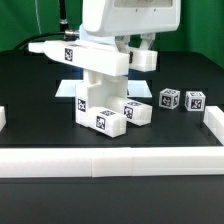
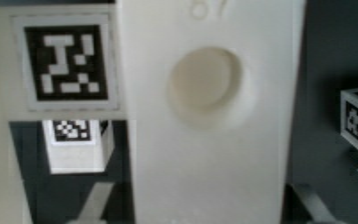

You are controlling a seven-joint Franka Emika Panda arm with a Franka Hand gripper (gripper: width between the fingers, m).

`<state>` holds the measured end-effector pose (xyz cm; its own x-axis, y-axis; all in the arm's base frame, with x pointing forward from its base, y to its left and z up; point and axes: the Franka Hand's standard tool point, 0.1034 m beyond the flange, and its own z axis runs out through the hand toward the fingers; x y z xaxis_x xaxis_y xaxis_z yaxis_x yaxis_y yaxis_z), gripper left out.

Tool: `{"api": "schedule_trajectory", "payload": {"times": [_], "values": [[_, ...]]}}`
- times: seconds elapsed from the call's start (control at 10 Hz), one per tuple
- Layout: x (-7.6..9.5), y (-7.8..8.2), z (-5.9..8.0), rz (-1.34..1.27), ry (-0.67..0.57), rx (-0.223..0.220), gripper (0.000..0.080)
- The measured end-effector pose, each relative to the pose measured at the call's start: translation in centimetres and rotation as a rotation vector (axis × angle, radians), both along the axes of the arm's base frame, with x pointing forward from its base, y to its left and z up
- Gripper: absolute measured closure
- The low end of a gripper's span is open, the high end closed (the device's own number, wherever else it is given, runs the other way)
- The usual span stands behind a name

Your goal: Assemble chair

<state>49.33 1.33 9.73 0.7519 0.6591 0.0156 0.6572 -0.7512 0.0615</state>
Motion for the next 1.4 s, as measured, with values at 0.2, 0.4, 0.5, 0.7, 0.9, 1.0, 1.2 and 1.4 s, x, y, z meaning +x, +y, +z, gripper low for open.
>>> {"api": "schedule_trajectory", "payload": {"times": [0.2, 0.4, 0.5, 0.7, 0.9, 1.0, 1.2, 1.4], "values": [[-0.2, -0.7, -0.8, -0.005, 0.015, -0.007, 0.0515], [-0.1, -1.1, -1.3, -0.013, 0.021, -0.011, 0.0515], [-0.1, -1.3, -1.3, -0.013, 0.021, -0.011, 0.0515], [0.4, -2.3, -1.2, 0.01, 0.017, -0.015, 0.0515], [1.2, -3.4, -1.2, 0.027, 0.011, -0.021, 0.0515], [1.5, -3.5, -1.2, 0.026, 0.004, -0.023, 0.0515], [1.6, -3.6, -1.6, 0.024, 0.005, -0.027, 0.0462], [1.5, -3.7, -1.6, 0.023, 0.006, -0.028, 0.0326]]}}
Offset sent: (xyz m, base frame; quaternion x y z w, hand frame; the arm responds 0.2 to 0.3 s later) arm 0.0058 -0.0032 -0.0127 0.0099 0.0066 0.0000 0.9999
